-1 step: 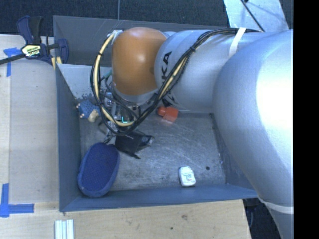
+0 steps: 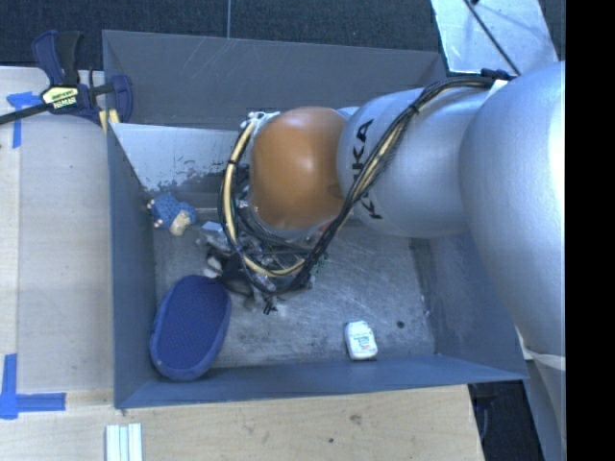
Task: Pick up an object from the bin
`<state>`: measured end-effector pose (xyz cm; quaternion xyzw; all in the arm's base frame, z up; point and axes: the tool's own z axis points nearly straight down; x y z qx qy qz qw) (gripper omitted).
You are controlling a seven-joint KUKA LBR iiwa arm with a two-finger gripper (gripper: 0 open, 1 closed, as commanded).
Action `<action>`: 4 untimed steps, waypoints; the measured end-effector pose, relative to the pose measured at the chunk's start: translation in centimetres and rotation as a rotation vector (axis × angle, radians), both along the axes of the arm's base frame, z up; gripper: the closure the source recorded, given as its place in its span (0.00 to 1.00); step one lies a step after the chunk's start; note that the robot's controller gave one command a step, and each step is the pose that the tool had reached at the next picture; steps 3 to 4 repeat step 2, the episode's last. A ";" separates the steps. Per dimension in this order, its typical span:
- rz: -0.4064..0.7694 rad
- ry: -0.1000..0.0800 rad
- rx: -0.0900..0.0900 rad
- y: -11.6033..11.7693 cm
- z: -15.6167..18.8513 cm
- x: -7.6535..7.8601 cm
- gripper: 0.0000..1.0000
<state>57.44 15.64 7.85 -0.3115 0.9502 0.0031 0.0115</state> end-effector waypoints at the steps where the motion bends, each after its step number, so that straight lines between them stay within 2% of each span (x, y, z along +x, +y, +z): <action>1: -0.001 0.011 -0.003 0.0 -0.2 -0.3 1.00; 2: -0.034 0.007 -0.009 -0.5 18.5 2.2 1.00; 4: -0.034 0.007 -0.009 -0.5 18.5 2.2 1.00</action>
Offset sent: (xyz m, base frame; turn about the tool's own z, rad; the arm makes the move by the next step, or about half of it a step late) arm 0.0000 0.0000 0.0000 0.0000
